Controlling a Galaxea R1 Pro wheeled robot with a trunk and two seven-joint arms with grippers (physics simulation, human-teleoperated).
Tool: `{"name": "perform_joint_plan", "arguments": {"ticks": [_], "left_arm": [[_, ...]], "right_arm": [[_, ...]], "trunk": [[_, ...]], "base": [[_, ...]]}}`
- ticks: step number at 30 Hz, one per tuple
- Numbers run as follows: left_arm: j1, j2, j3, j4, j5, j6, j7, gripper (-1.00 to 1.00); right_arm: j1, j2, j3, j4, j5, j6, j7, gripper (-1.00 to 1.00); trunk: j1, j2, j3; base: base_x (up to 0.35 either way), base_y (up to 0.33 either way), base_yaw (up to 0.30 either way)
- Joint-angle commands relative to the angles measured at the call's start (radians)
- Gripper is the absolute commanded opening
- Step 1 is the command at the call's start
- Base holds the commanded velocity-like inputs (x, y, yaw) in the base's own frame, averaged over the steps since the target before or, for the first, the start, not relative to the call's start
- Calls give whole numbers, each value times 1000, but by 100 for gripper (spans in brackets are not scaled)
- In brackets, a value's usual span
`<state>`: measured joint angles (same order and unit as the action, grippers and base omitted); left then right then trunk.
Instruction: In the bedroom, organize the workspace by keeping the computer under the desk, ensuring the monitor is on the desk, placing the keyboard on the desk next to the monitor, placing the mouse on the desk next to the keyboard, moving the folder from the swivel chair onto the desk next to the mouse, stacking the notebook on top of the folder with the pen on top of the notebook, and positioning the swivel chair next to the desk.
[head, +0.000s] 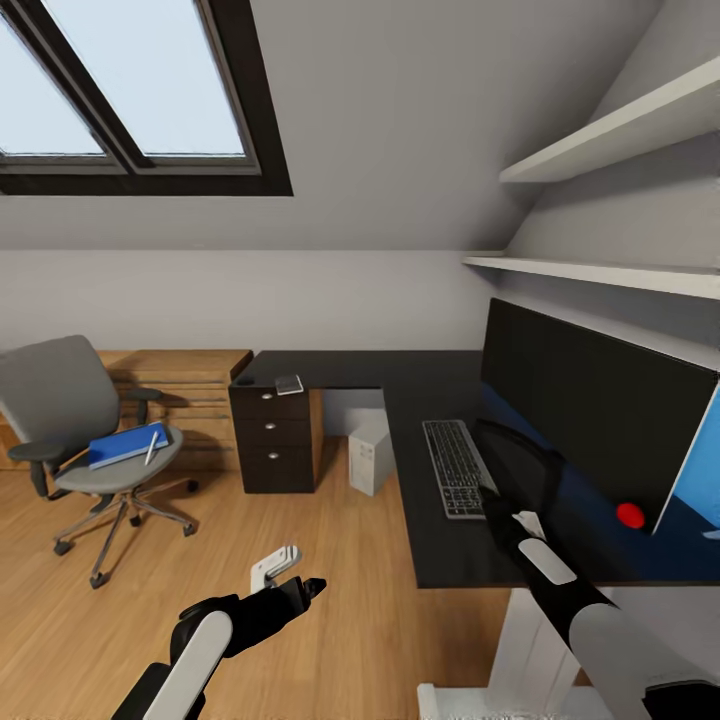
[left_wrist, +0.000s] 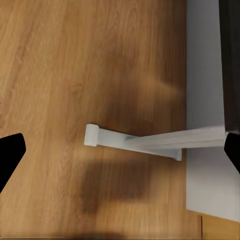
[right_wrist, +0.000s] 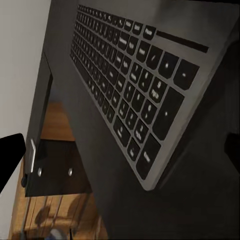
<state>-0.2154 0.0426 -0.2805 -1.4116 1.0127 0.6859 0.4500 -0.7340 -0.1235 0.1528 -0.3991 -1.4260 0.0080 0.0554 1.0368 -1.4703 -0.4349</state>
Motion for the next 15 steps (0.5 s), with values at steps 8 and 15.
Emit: {"name": "perform_joint_plan", "arguments": {"ticks": [8, 15], "left_arm": [[-1, 1, -1, -1, 10, 0, 10, 100], [-1, 1, -1, 0, 11, 0, 9, 100]], "right_arm": [[-1, 2, 5, 0, -7, 1, 3, 100], [-1, 2, 5, 0, -7, 1, 3, 100]], "trunk": [[0, -1, -1], [0, -1, -1]], "base": [[-256, 0, 0], [-143, -38, 0]]}}
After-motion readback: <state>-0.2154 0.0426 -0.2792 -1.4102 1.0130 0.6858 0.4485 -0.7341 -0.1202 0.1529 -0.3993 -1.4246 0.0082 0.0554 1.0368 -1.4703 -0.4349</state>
